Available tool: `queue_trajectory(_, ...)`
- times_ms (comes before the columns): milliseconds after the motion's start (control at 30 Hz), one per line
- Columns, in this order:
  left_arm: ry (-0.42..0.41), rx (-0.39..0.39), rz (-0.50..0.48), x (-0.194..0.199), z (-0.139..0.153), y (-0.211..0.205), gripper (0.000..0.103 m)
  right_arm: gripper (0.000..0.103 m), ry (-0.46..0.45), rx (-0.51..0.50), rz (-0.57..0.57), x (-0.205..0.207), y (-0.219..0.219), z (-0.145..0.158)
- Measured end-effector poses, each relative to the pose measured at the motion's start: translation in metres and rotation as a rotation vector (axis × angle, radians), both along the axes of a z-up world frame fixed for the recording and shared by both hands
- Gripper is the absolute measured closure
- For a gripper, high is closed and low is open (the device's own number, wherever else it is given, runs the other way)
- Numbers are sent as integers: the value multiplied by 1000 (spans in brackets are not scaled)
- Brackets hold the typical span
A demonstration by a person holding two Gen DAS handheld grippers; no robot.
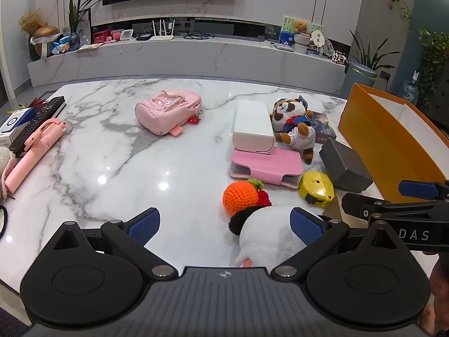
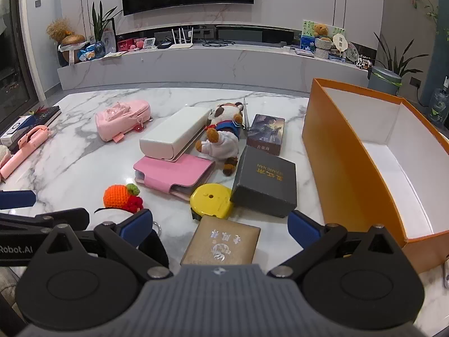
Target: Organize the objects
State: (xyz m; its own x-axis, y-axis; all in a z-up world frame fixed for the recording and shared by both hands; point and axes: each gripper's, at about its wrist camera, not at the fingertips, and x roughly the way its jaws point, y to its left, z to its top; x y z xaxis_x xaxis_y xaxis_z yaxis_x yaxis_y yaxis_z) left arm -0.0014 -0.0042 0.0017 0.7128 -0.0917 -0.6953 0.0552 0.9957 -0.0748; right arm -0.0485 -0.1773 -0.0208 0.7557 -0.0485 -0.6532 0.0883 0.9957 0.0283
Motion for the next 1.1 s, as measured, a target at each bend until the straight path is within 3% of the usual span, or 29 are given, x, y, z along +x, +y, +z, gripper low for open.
queue_trajectory(1100, 4, 0, -34, -1, 1, -2, 0, 1, 5, 0, -3, -1, -1, -3)
